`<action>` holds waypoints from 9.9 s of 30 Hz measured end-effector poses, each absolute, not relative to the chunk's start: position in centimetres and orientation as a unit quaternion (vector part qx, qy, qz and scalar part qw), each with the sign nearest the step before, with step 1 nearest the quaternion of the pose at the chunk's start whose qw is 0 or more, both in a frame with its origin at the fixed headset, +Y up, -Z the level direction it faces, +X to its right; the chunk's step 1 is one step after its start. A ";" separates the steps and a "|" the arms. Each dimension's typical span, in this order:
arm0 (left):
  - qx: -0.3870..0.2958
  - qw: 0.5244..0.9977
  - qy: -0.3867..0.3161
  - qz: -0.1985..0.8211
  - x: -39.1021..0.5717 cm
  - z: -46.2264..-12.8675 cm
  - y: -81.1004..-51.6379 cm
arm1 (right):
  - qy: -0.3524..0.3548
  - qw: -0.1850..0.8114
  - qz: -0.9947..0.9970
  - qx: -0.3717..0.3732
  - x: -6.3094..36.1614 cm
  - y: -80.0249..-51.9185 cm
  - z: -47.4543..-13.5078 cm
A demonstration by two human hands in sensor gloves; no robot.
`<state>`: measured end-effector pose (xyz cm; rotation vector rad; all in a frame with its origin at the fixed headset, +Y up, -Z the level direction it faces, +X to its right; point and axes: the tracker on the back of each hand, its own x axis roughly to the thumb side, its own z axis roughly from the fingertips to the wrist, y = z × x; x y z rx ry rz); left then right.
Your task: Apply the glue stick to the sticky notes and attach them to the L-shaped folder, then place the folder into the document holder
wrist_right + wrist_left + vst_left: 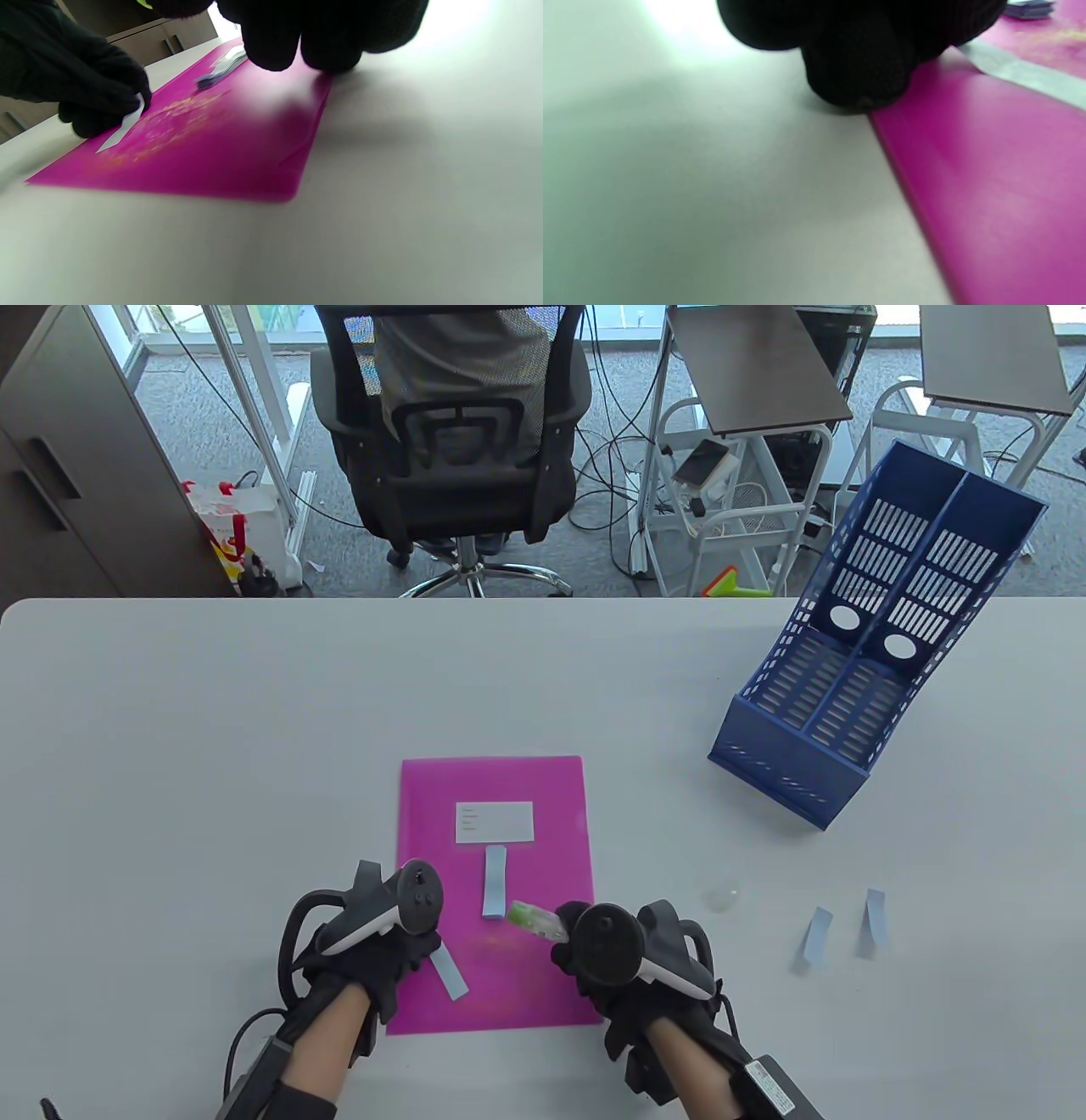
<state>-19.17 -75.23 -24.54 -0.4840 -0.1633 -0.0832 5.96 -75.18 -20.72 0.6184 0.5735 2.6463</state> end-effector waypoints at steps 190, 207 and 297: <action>-0.083 0.881 -0.152 0.440 -23.1 -23.2 -72.1 | -0.018 -0.040 0.999 0.028 23.2 -68.3 -19.5; -0.017 0.926 -0.102 0.363 -24.8 -22.8 -72.2 | 0.196 -0.162 0.966 -0.042 25.0 -73.9 -19.8; -0.059 0.962 -0.267 -0.014 -12.3 -23.8 -72.2 | 0.321 0.275 0.898 0.126 4.1 -77.7 -25.9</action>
